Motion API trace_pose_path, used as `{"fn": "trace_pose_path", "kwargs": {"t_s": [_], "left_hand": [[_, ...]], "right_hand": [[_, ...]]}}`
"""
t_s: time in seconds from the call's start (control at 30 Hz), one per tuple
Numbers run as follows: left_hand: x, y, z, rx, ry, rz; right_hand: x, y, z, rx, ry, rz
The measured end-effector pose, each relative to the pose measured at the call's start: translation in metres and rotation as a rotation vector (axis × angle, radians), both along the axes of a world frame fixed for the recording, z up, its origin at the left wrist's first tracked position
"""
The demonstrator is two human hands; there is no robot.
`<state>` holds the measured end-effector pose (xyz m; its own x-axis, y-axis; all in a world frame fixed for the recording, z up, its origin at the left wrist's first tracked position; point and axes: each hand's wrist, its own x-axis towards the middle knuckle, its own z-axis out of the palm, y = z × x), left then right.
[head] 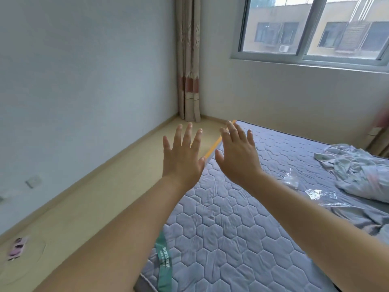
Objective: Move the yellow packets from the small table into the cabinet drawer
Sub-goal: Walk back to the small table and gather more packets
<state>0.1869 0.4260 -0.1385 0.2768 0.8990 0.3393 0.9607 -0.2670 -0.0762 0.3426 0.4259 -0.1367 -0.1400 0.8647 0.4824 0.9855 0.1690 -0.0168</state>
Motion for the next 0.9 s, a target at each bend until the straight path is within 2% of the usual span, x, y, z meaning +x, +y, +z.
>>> {"fn": "trace_pose_path", "kwargs": {"t_s": [0.23, 0.5, 0.9], "left_hand": [[-0.109, 0.114, 0.001, -0.046, 0.053, 0.013], [-0.267, 0.241, -0.006, -0.066, 0.045, 0.036], [-0.450, 0.446, -0.001, -0.135, 0.125, -0.246]], "right_hand": [[-0.110, 0.115, -0.006, -0.057, 0.076, -0.012], [-0.253, 0.233, -0.014, -0.112, 0.062, -0.027], [-0.445, 0.402, -0.029, -0.163, 0.167, -0.266]]}}
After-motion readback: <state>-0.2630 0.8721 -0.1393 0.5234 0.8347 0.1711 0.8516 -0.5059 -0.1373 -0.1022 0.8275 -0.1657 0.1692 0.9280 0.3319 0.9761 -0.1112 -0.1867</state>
